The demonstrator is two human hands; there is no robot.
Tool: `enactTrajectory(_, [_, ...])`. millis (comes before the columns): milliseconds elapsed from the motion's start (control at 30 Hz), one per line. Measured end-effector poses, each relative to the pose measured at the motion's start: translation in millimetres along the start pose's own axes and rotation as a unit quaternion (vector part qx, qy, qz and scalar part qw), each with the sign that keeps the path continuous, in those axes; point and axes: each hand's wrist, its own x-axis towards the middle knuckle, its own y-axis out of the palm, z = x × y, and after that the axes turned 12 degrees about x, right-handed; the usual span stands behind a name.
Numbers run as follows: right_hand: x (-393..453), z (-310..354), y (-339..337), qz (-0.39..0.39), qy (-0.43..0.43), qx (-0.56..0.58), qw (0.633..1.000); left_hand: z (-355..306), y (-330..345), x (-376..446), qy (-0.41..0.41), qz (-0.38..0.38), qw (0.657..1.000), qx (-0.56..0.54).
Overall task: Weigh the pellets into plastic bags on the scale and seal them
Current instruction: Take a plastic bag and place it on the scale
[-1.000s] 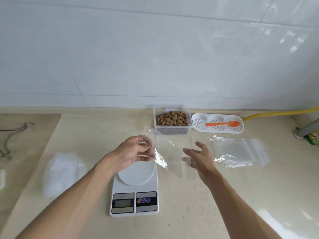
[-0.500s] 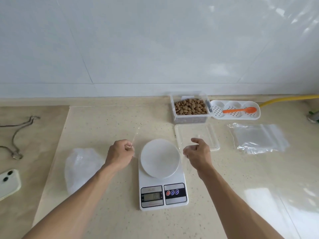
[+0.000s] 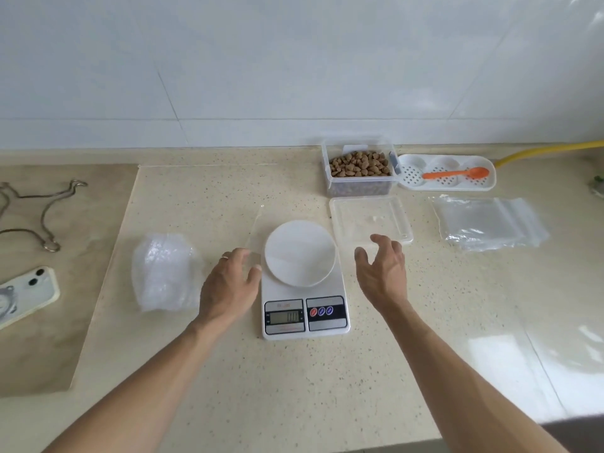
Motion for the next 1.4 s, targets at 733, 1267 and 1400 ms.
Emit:
enactTrajectory(733, [-101, -66, 17, 0.157, -0.171, -0.255, 0.939, 13, 74, -80, 0.12, 0.029, 0.991, 0.054])
enactTrajectory(1267, [-95, -56, 7, 0.18, -0.156, -0.246, 0.94, 13, 69, -81, 0.125, 0.062, 0.988, 0.07])
enactTrajectory(1400, [-78, -48, -10, 0.144, -0.164, -0.233, 0.948, 2, 60, -79, 0.144, 0.022, 0.984, 0.104])
